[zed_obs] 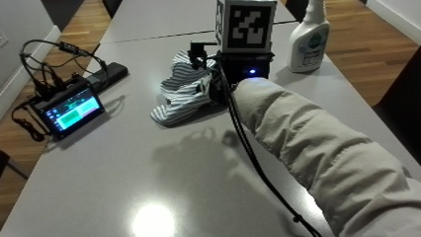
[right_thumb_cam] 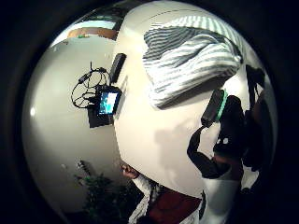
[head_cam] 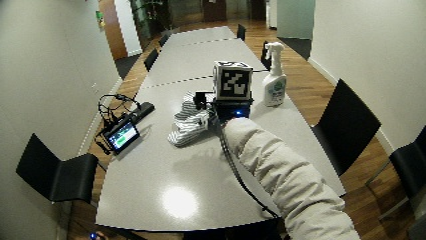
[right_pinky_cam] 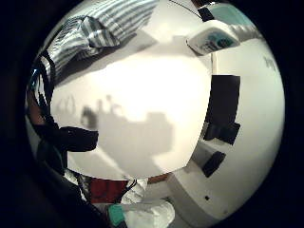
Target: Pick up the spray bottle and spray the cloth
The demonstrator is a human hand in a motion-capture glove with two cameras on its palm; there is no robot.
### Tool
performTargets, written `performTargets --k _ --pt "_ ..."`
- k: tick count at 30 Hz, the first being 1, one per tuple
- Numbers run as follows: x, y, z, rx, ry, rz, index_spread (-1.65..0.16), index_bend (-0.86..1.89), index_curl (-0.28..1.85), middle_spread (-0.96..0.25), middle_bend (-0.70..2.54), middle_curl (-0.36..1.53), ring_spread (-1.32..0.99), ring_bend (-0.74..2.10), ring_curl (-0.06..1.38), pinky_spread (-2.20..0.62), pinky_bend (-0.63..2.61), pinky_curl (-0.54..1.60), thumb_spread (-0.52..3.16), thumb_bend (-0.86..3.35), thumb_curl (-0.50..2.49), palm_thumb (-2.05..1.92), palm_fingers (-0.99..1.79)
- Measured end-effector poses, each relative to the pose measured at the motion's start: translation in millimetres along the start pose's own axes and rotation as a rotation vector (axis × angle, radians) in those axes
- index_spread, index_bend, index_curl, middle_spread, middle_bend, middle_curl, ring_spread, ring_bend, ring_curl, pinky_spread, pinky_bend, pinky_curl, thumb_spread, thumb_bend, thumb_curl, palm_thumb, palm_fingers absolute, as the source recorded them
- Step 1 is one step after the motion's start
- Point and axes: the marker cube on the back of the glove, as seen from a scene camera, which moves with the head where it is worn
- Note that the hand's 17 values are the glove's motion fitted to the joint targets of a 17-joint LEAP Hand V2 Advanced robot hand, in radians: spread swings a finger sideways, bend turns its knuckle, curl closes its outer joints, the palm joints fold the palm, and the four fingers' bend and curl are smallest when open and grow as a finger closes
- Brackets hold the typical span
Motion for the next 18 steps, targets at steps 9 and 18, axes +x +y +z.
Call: performTargets --k 9,18 --pt "0 -7 -8 0.046 0.071 -0.003 -0.13 0.35 0.24 -0.06 0.69 0.26 -0.11 0.78 0.30 -0.16 0.79 0.29 0.77 0.52 0.21 0.67 1.47" --pt "-9 1 -5 0.058 0.096 -0.002 -0.16 0.40 0.34 -0.07 0.76 0.35 -0.13 0.85 0.39 -0.20 0.86 0.38 1.01 0.52 0.29 0.67 1.38"
